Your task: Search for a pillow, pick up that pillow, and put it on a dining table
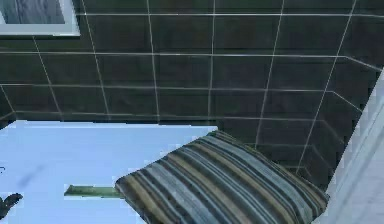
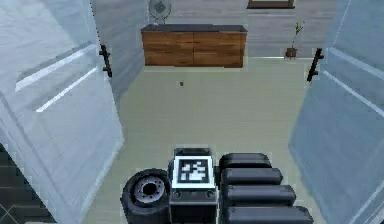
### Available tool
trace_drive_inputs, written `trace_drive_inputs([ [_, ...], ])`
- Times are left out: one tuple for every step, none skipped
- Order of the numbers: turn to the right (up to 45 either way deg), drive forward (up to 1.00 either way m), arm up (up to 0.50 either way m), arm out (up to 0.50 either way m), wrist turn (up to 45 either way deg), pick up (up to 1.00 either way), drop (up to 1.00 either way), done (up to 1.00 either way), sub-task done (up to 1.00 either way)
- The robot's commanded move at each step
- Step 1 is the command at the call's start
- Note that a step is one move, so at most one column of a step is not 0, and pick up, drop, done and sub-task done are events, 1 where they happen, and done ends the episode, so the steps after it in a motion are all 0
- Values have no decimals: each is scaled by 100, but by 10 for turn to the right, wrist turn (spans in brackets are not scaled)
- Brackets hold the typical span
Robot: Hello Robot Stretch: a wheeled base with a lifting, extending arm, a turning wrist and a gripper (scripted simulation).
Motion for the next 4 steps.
trace_drive_inputs([
  [-450, 0, 0, 0, 0, 0, 0, 0, 0],
  [-300, 0, 0, 0, 0, 0, 0, 0, 0],
  [-30, 0, 0, 0, 0, 0, 0, 0, 0],
  [0, 60, 0, 0, 0, 0, 0, 0, 0],
])
